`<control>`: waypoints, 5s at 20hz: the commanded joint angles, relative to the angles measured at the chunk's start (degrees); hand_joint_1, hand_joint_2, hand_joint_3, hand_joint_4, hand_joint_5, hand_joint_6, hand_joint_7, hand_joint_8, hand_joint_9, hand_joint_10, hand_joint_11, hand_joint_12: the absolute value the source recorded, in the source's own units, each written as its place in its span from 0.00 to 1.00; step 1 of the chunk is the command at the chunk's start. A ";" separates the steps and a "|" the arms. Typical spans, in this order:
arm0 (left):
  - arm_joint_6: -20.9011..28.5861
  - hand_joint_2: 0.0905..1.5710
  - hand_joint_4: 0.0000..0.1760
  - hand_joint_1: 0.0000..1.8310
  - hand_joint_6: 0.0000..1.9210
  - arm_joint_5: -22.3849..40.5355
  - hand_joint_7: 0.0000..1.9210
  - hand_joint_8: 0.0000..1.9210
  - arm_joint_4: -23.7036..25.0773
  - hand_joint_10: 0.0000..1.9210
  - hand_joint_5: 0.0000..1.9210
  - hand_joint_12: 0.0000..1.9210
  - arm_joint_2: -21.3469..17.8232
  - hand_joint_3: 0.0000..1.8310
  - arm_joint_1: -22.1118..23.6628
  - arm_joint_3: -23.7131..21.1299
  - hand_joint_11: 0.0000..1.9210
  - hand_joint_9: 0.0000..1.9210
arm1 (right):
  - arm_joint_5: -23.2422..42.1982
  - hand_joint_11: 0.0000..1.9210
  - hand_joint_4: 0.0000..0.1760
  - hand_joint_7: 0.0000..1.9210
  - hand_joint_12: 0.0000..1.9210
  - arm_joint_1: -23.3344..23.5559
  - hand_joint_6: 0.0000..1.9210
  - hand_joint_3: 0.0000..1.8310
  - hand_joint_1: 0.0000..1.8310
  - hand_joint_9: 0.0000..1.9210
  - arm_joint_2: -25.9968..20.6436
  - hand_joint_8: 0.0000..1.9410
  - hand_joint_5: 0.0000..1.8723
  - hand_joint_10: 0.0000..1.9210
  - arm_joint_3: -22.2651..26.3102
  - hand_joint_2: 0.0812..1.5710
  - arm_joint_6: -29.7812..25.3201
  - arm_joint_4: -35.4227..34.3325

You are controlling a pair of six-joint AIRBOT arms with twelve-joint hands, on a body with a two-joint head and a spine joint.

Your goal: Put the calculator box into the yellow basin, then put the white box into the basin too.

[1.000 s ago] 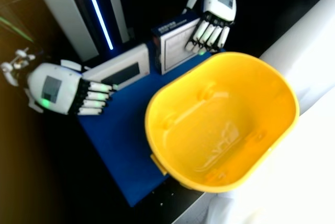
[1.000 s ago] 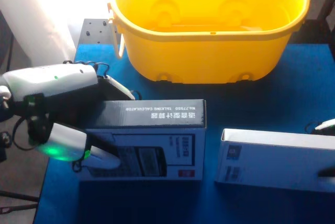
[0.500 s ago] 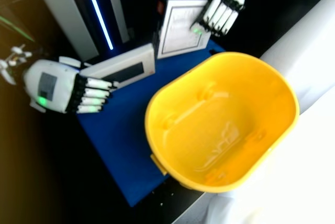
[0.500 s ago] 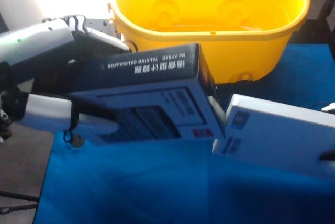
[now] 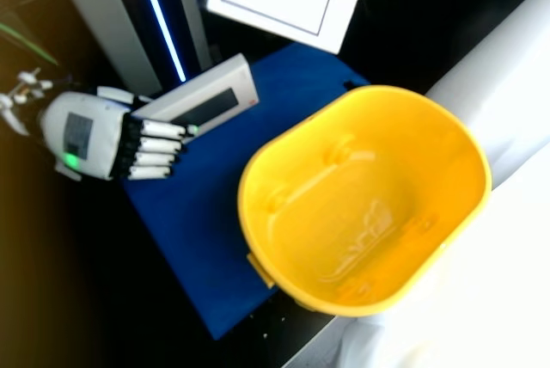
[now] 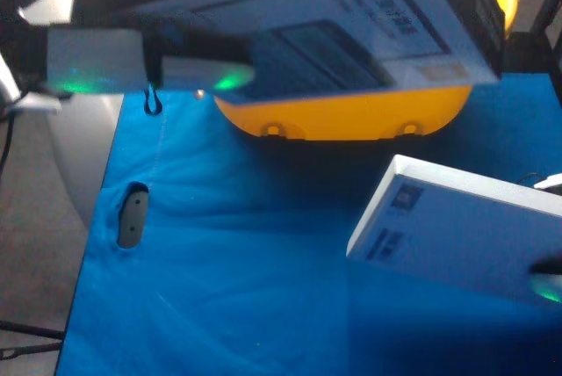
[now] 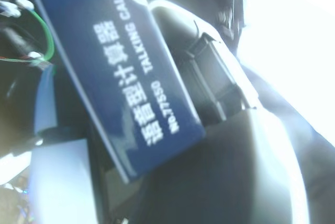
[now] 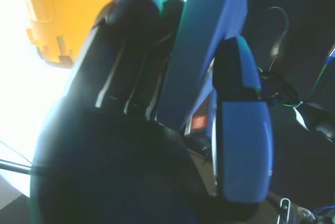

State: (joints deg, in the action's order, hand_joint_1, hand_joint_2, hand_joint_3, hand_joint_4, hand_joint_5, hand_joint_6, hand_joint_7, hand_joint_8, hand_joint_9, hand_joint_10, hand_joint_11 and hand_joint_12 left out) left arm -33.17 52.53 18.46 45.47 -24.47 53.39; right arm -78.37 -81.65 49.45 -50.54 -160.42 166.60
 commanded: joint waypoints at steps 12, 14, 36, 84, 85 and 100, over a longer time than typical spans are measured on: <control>-1.58 0.72 0.00 0.74 0.55 -7.68 0.47 0.60 -2.19 0.68 0.45 0.76 11.99 0.00 13.57 13.11 0.35 0.44 | -0.85 0.54 0.00 0.55 0.81 4.30 0.45 0.00 0.69 0.58 3.45 0.54 0.53 0.62 -1.90 0.68 -0.71 3.84; -2.98 0.72 0.00 0.74 0.57 -12.58 0.46 0.57 -2.89 0.70 0.46 0.78 14.96 0.00 14.63 16.28 0.32 0.43 | -0.69 0.51 0.00 0.53 0.79 4.60 0.50 0.00 0.69 0.55 3.59 0.52 0.51 0.59 -2.00 0.69 -0.71 4.13; -7.62 0.55 0.20 0.43 0.03 -31.95 0.17 0.00 -6.66 0.17 0.21 0.63 28.21 0.00 13.55 31.28 0.00 0.07 | -0.73 0.50 0.00 0.52 0.80 7.32 0.53 0.00 0.67 0.54 3.12 0.56 0.50 0.60 -2.47 0.70 -1.38 5.97; -23.58 0.70 0.00 0.42 0.01 -6.07 0.29 0.00 -25.73 0.32 0.35 0.75 5.29 0.00 13.78 14.09 0.00 0.15 | -22.62 0.48 0.00 0.55 0.66 18.21 0.43 0.00 0.68 0.56 -10.40 0.55 0.53 0.44 -4.08 0.69 2.14 0.32; -23.58 0.70 0.00 0.41 0.01 -6.14 0.29 0.00 -25.78 0.32 0.36 0.74 5.94 0.00 13.78 14.38 0.00 0.15 | -22.60 0.47 0.00 0.54 0.66 18.24 0.43 0.00 0.68 0.56 -10.40 0.54 0.53 0.44 -4.68 0.69 2.15 -0.38; -23.56 0.69 0.00 0.43 0.02 -6.99 0.23 0.01 -26.62 0.17 0.37 0.69 9.19 0.00 12.21 16.54 0.00 0.15 | 4.24 0.47 0.00 0.54 0.66 43.42 0.43 0.00 0.68 0.56 -3.86 0.55 0.53 0.44 -14.64 0.69 8.82 5.97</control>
State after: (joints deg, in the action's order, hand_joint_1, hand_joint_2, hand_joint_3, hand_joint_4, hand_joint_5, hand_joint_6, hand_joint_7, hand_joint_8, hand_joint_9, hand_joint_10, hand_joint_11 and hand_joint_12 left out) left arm -57.01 38.74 -8.36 54.52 -12.86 69.91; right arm -69.82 -38.54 45.32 -65.19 -151.20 170.58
